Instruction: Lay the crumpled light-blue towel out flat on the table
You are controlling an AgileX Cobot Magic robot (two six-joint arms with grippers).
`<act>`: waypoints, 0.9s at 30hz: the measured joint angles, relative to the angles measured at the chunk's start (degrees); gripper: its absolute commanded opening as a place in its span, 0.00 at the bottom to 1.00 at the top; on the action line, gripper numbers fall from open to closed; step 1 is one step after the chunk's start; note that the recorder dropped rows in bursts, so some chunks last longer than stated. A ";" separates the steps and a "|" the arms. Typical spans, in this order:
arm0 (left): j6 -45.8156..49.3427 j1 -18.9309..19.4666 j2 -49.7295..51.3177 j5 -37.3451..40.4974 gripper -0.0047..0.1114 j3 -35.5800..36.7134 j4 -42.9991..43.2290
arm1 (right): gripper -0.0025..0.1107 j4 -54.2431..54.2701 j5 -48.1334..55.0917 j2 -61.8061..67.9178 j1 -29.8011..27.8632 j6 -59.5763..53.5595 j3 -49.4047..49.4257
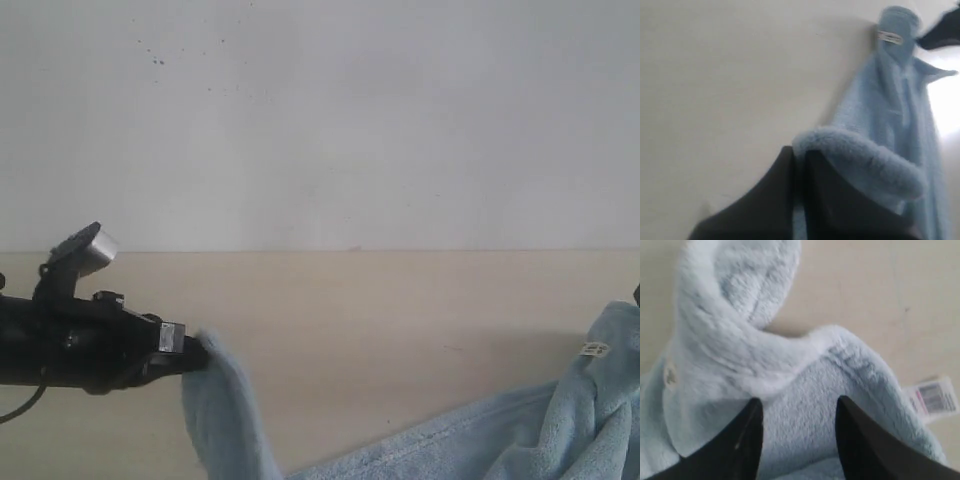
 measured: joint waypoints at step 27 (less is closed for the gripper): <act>9.45 10.53 0.44 -1.50 0.07 -5.25 -3.96 | 0.02 3.78 11.05 -1.42 -4.27 1.60 14.98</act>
